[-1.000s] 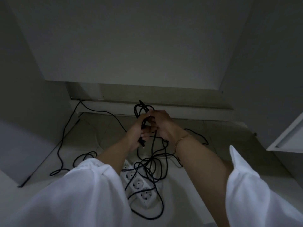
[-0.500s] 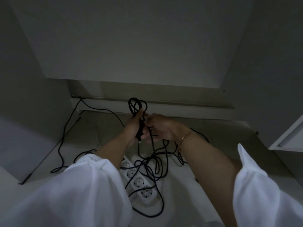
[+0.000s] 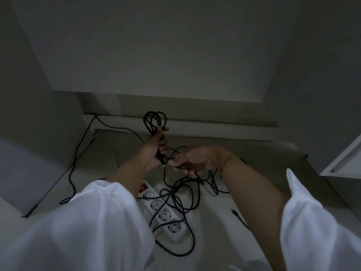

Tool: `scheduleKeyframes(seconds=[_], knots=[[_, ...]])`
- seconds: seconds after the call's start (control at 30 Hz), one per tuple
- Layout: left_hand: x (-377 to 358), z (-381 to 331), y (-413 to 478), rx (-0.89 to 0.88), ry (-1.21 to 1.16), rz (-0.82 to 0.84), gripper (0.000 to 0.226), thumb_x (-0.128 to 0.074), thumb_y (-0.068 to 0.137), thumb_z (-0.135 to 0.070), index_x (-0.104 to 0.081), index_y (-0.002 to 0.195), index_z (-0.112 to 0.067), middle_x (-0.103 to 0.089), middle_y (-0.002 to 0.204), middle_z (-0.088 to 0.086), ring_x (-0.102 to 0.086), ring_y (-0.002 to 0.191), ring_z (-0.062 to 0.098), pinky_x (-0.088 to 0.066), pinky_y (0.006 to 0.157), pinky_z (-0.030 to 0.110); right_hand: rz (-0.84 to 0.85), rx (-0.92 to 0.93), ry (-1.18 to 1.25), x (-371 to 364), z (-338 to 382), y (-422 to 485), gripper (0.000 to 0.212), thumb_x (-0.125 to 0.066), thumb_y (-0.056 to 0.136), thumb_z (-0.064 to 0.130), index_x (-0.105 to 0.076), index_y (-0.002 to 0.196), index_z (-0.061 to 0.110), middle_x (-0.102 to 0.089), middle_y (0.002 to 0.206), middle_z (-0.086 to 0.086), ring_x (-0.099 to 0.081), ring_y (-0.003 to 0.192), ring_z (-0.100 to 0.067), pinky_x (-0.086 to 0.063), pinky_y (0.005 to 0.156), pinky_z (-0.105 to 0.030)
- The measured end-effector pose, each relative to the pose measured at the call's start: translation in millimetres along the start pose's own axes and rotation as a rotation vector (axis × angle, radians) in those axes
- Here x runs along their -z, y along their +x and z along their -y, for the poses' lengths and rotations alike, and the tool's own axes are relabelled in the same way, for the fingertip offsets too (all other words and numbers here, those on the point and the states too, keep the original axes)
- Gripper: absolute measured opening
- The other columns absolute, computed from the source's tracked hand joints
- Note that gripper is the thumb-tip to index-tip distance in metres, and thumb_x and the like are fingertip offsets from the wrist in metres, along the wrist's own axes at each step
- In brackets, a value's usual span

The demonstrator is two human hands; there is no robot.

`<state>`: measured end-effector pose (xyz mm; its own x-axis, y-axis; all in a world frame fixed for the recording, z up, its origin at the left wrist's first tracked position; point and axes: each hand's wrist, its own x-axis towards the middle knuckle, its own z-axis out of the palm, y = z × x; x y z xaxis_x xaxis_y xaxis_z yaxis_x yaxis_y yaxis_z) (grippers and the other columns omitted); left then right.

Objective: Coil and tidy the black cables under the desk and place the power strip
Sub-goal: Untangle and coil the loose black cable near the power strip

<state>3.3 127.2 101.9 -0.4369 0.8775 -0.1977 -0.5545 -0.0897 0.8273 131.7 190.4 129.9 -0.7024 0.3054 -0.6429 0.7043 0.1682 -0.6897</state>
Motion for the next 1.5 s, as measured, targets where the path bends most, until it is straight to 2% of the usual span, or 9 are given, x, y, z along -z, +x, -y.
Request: scheduleKeyframes(seconds=[0.27,0.43,0.57,0.67,0.87,1.13,1.23,1.3,1.5], knots=[[17,7,-8,0.087,0.680,0.028,0.027,-0.043,0.099,-0.035,-0.056,0.106,-0.013,-0.033,0.042,-0.008,-0.026,0.030,0.003,-0.022,0.034,0.014,-0.003,-0.092,-0.306,7,0,-3,0.033,-0.065,0.085,0.037,-0.049,0.060,0.020,-0.034,0.051,0.005,-0.027,0.045,-0.009,-0.024,0.048,-0.020],[21,10,-12,0.045,0.980,0.026,0.031,-0.046,0.098,-0.035,-0.055,0.116,-0.011,-0.035,0.055,0.000,-0.031,0.039,0.007,-0.026,0.035,0.014,-0.132,-0.017,-0.247,12,4,-3,0.027,-0.064,0.086,0.029,-0.047,0.068,0.018,-0.039,0.061,0.004,-0.032,0.050,-0.007,-0.028,0.044,-0.015],[12,8,-14,0.040,0.929,0.046,0.021,-0.045,0.098,-0.032,-0.050,0.088,-0.015,-0.034,0.056,0.000,-0.029,0.031,0.002,-0.023,0.035,0.014,-0.332,0.220,-0.113,14,7,-6,0.016,-0.068,0.083,0.021,-0.061,0.069,0.018,-0.051,0.064,0.003,-0.042,0.057,-0.007,-0.033,0.040,-0.011],[7,9,-10,0.079,0.802,0.012,0.027,-0.043,0.098,-0.040,-0.051,0.095,-0.015,-0.041,0.055,0.002,-0.026,0.029,0.004,-0.023,0.034,0.014,-0.491,0.313,-0.062,13,8,-3,0.011,-0.074,0.077,0.024,-0.069,0.079,0.014,-0.063,0.083,0.002,-0.053,0.079,-0.007,-0.038,0.053,-0.011],[9,2,-8,0.131,0.529,0.052,0.043,-0.035,0.087,-0.065,-0.056,0.099,-0.028,-0.061,0.057,-0.004,-0.026,0.032,0.002,-0.021,0.040,0.017,-0.720,0.228,-0.141,15,17,-3,0.054,-0.074,0.073,0.045,-0.033,0.055,0.015,-0.035,0.057,0.003,-0.035,0.051,-0.009,-0.023,0.041,-0.022],[14,-8,-15,0.055,0.587,0.061,0.011,-0.053,0.094,-0.033,-0.059,0.096,-0.025,-0.040,0.042,-0.009,-0.025,0.030,0.003,-0.021,0.031,0.012,-0.647,0.277,-0.032,19,16,-7,0.042,-0.068,0.081,0.037,-0.039,0.059,0.016,-0.037,0.059,0.001,-0.036,0.053,-0.009,-0.027,0.048,-0.022],[20,-11,-13,0.003,0.566,-0.062,0.039,-0.052,0.094,-0.037,-0.043,0.060,-0.021,-0.034,0.032,-0.007,-0.024,0.028,0.003,-0.018,0.031,0.014,-0.514,0.235,0.042,21,7,-10,0.023,-0.059,0.089,0.024,-0.051,0.074,0.010,-0.045,0.062,-0.001,-0.039,0.050,-0.011,-0.032,0.047,-0.020],[26,-12,-13,0.005,0.556,-0.089,0.044,-0.053,0.093,-0.039,-0.038,0.057,-0.021,-0.033,0.033,-0.007,-0.023,0.028,0.003,-0.019,0.032,0.016,-0.477,0.227,0.060,22,-2,-12,0.021,-0.054,0.091,0.019,-0.053,0.073,0.009,-0.048,0.062,-0.002,-0.041,0.050,-0.011,-0.032,0.051,-0.023],[35,-5,-16,0.141,1.135,0.056,0.043,-0.064,0.077,-0.058,-0.058,0.084,-0.016,-0.037,0.044,-0.008,-0.030,0.039,0.009,-0.025,0.040,0.020,-0.802,0.424,0.197,31,-5,-9,0.009,-0.067,0.085,0.021,-0.062,0.081,0.014,-0.049,0.069,0.010,-0.045,0.062,0.001,-0.034,0.052,-0.013]])
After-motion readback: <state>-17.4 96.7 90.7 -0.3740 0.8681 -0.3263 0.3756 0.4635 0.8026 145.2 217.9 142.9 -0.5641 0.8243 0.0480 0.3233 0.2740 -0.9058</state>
